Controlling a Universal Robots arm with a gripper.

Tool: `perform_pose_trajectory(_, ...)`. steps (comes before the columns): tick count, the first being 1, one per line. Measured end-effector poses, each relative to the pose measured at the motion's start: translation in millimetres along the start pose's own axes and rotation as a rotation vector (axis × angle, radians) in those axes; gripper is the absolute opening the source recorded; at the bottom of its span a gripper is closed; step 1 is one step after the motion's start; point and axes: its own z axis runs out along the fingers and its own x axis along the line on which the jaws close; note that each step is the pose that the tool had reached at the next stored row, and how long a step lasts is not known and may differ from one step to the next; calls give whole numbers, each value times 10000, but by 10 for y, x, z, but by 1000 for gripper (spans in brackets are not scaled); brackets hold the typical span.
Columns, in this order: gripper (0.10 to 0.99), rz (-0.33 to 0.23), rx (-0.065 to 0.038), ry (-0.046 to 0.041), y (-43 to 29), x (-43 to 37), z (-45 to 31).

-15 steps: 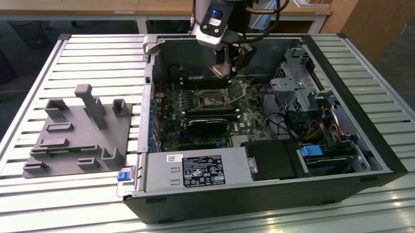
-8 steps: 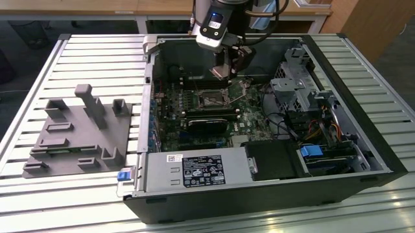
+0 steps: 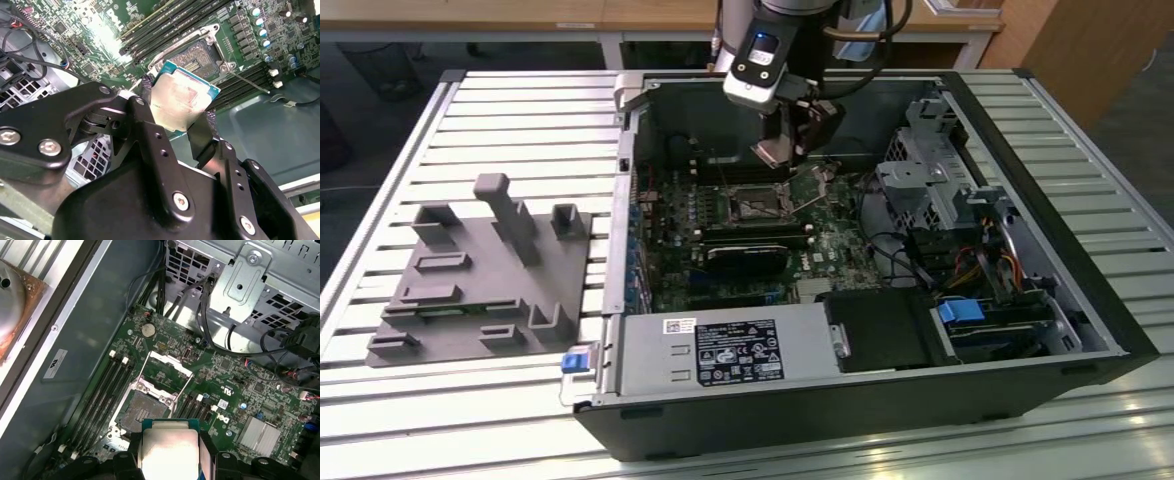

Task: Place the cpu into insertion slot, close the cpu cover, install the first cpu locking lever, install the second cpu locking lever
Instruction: 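Place the cpu into insertion slot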

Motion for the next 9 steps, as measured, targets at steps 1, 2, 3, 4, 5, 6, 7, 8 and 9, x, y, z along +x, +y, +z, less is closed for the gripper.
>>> perform_pose_trajectory(1, 537, 0, 0, 0, -1, 0, 7)
perform_pose_trajectory(2, 537, 0, 0, 0, -1, 0, 14)
perform_pose_trajectory(3, 537, 0, -1, 1, -2, 0, 20)
perform_pose_trajectory(4, 537, 0, 0, 0, -2, 0, 25)
perform_pose_trajectory(5, 537, 0, 0, 0, -2, 0, 30)
perform_pose_trajectory(6, 537, 0, 0, 0, -3, -1, 34)
perform_pose_trajectory(7, 537, 0, 0, 0, -3, -1, 38)
perform_pose_trajectory(8, 537, 0, 0, 0, -3, -1, 42)
perform_pose_trajectory(9, 537, 0, 0, 0, -4, -1, 46)
